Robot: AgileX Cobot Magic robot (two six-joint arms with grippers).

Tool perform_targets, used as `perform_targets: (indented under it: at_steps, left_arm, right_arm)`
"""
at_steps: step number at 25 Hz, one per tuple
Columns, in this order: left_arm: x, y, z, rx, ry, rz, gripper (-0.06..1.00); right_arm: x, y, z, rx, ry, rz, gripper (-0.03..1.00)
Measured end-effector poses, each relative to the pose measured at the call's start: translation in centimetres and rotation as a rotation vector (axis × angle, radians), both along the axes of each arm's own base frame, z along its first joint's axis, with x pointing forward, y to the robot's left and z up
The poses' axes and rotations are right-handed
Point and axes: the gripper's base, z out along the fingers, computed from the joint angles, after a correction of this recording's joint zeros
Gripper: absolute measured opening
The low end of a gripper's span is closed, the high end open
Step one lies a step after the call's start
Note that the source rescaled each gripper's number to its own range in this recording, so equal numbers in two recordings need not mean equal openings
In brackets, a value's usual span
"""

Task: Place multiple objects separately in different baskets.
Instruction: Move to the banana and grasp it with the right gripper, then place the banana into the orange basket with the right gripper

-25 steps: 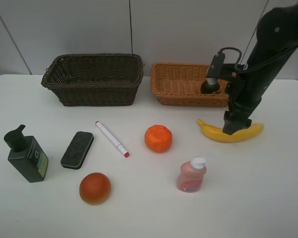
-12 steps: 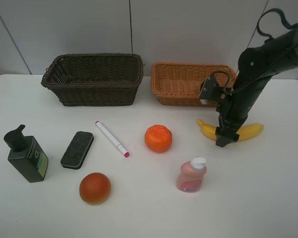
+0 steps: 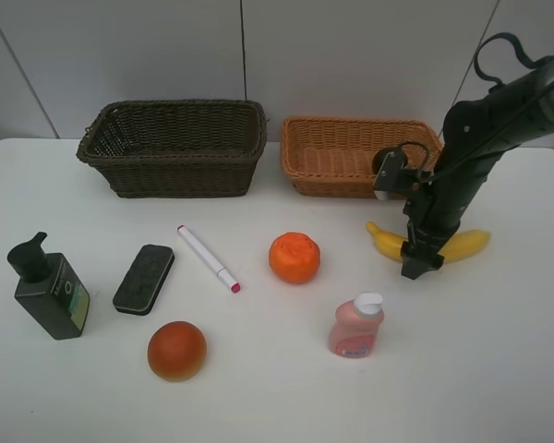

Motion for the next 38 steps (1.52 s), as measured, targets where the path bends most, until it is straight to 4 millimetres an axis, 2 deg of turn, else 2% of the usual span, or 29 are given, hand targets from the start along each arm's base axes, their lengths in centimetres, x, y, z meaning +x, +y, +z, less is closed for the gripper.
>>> perform_targets:
  at_steps: [4, 6, 8, 9, 10, 11, 23, 26, 32, 35, 38]
  left_arm:
    - [0.0, 0.0, 0.0, 0.000, 0.000, 0.000, 1.00]
    - [0.0, 0.0, 0.0, 0.000, 0.000, 0.000, 1.00]
    - [0.0, 0.0, 0.0, 0.000, 0.000, 0.000, 1.00]
    - [0.0, 0.0, 0.0, 0.000, 0.000, 0.000, 1.00]
    - [0.0, 0.0, 0.0, 0.000, 0.000, 0.000, 1.00]
    - [0.0, 0.0, 0.0, 0.000, 0.000, 0.000, 1.00]
    - [0.0, 0.0, 0.0, 0.000, 0.000, 0.000, 1.00]
    - [0.0, 0.0, 0.0, 0.000, 0.000, 0.000, 1.00]
    - [0.0, 0.0, 0.0, 0.000, 0.000, 0.000, 1.00]
    - [0.0, 0.0, 0.0, 0.000, 0.000, 0.000, 1.00]
    - [0.0, 0.0, 0.0, 0.000, 0.000, 0.000, 1.00]
  right_arm:
    - [0.0, 0.0, 0.0, 0.001, -0.002, 0.000, 0.98]
    - [0.0, 0.0, 0.0, 0.001, -0.002, 0.000, 0.94]
    - [0.0, 0.0, 0.0, 0.002, -0.002, 0.000, 0.73]
    - [0.1, 0.0, 0.0, 0.003, -0.005, 0.000, 0.52]
    - [0.1, 0.0, 0.0, 0.004, -0.008, 0.000, 0.25]
    - [0.1, 0.0, 0.0, 0.004, -0.008, -0.001, 0.13]
    - [0.1, 0.0, 0.0, 0.001, -0.004, 0.000, 0.14]
    - [-0.2, -0.1, 0.8, -0.003, 0.001, -0.003, 0.14]
    - [-1.7, -0.6, 5.7, -0.017, 0.003, -0.020, 0.14]
    - [-2.1, -0.8, 9.3, -0.013, -0.039, -0.029, 0.14]
    - [-1.7, -0.8, 13.1, -0.001, -0.120, -0.033, 0.14]
